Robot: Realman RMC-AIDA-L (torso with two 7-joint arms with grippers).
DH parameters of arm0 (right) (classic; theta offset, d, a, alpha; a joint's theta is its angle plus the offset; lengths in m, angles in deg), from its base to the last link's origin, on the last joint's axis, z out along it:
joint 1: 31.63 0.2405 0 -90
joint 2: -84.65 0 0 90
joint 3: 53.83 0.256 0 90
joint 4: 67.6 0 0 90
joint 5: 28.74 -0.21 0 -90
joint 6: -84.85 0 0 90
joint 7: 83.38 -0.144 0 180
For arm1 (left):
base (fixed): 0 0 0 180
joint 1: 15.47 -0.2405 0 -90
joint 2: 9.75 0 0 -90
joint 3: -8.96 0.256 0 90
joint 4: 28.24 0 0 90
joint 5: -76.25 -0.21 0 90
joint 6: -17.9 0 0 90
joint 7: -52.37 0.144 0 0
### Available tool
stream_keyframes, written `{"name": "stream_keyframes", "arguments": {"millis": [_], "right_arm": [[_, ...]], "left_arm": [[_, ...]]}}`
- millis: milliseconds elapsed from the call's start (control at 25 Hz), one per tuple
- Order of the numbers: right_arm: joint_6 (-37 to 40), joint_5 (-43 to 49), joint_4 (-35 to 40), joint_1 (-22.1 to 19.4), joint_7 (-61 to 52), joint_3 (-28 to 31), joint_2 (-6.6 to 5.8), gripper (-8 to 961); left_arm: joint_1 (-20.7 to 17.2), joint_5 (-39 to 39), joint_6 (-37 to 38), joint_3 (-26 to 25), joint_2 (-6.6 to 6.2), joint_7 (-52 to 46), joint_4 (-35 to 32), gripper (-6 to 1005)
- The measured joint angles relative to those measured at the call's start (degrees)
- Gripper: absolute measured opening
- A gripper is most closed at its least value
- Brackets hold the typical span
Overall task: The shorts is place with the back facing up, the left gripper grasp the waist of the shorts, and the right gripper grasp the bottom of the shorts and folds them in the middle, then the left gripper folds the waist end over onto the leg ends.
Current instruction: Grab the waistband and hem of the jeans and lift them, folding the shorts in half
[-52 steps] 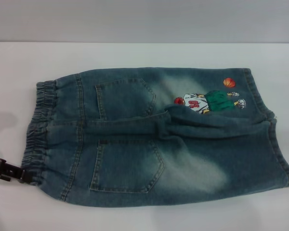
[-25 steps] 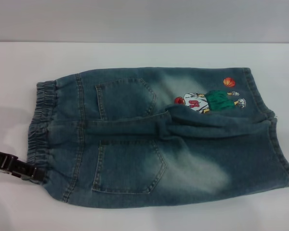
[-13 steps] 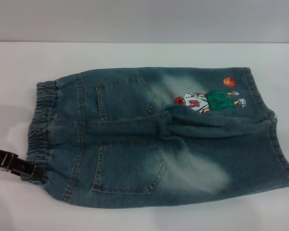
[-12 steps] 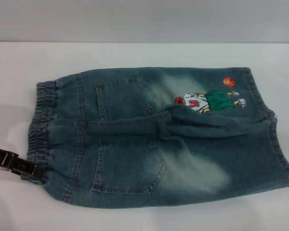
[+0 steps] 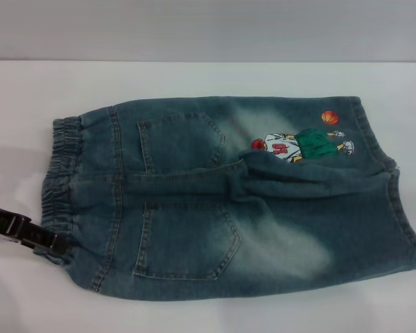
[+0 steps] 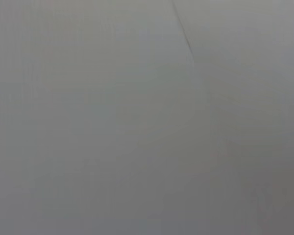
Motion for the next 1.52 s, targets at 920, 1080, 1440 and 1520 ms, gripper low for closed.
{"name": "stream_keyframes", "arguments": {"millis": [920,1080,1440,1520], "right_arm": [[0.4,-0.4,0.1,-0.7,0.0,0.1,0.05,601],[0.4,-0.5,0.1,-0.8,0.0,0.1,0.08,601],[0.5,-0.5,0.1,-0.4,0.0,0.1,0.03,600],[0.4,-0.5,0.1,-0.3,0.0,0.1,-0.02,600]], "left_arm": [[-0.1,-0.9,0.1,1.1,0.47,0.4,-1.6,219],[-0.1,-1.0,0.1,1.1,0.53,0.4,-1.6,110],[0.0,-1.1,0.0,1.1,0.57,0.5,-1.7,18],[0.0,-1.1,0.0,1.1,0.57,0.5,-1.8,17]]}}
